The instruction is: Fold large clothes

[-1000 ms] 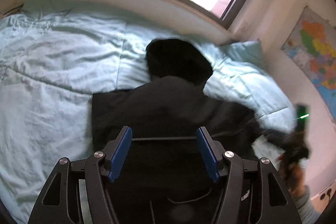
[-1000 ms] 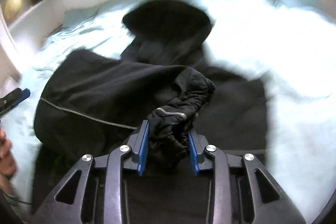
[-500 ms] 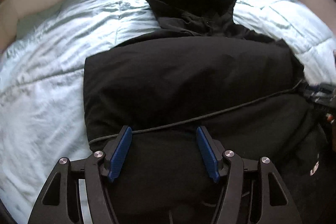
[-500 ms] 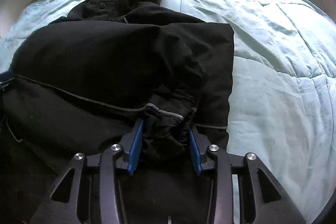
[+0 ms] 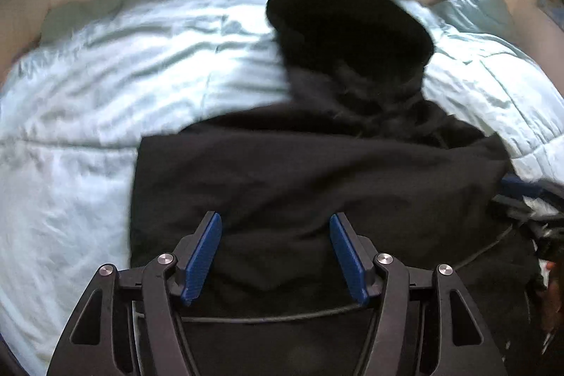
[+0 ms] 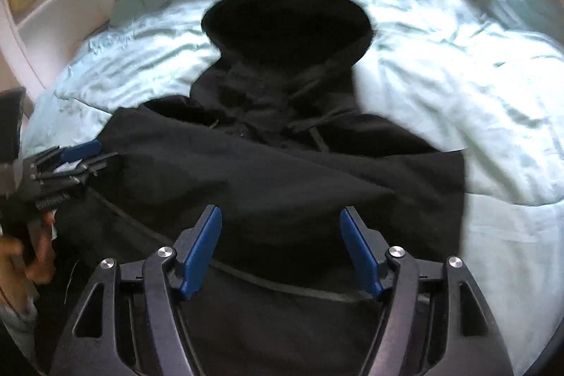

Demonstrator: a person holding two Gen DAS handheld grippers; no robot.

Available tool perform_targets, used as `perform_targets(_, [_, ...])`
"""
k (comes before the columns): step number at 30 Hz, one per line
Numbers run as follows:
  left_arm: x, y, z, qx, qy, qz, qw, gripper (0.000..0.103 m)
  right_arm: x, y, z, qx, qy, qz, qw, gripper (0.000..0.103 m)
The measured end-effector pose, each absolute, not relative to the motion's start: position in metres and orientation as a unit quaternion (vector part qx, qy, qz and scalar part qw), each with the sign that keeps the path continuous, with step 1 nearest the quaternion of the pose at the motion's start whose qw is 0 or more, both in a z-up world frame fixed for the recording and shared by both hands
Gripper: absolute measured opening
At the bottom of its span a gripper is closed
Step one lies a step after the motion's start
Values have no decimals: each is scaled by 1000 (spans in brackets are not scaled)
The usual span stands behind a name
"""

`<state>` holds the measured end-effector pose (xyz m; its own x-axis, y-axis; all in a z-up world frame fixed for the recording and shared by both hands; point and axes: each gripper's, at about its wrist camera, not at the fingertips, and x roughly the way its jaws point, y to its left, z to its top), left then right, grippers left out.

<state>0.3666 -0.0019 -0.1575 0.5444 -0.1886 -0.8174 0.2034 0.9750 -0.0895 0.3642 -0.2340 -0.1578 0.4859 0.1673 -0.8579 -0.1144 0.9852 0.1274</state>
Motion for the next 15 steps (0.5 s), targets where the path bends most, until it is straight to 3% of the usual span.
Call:
perform_targets(4, [369, -5, -169, 38, 470, -100, 876, 66, 371, -235, -200, -2, 528, 64, 847, 70])
perform_targets(15, [293, 40, -118, -48, 430, -180, 884, 66, 274, -265, -125, -20, 478, 48, 877, 70])
